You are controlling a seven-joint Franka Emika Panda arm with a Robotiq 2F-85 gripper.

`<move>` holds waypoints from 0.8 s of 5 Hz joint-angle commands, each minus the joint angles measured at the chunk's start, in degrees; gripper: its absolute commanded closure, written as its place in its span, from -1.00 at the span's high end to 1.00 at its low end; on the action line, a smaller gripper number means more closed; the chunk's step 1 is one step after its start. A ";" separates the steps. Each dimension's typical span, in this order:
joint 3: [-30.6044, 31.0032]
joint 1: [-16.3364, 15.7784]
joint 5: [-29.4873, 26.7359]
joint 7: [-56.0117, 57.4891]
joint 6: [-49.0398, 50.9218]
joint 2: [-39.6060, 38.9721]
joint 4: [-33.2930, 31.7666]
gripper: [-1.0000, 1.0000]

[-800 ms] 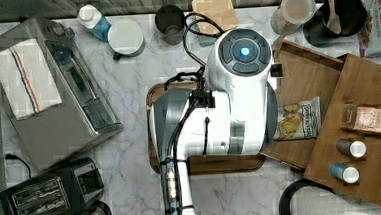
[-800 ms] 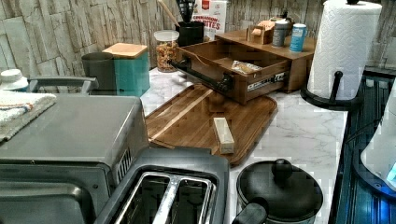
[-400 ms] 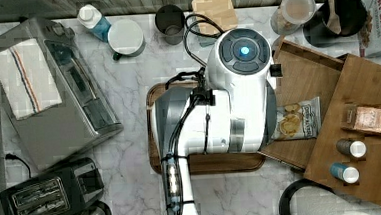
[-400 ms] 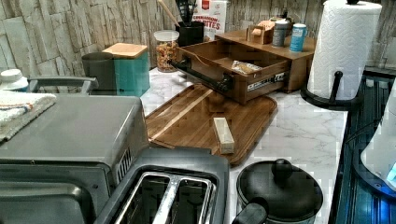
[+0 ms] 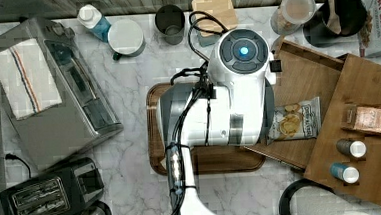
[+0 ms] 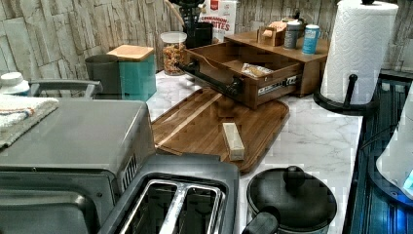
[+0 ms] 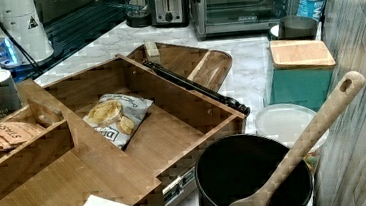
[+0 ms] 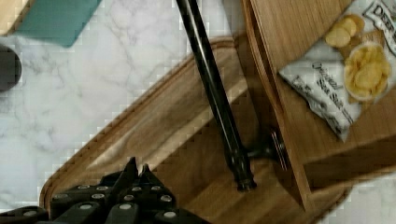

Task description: Close the drawer.

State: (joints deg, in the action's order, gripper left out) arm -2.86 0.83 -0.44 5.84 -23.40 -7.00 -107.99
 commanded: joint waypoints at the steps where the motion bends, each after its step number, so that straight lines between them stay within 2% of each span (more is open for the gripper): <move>1: 0.31 -0.24 3.81 6.99 -1.57 -3.24 1.95 -1.00; 3: -0.75 -0.02 5.72 9.52 -9.91 -7.61 2.57 -1.00; 4: -1.31 -0.45 6.92 7.35 -13.51 -9.76 3.13 -1.00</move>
State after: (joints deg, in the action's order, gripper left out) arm -3.08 0.70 4.53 13.38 -38.22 -16.10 -107.99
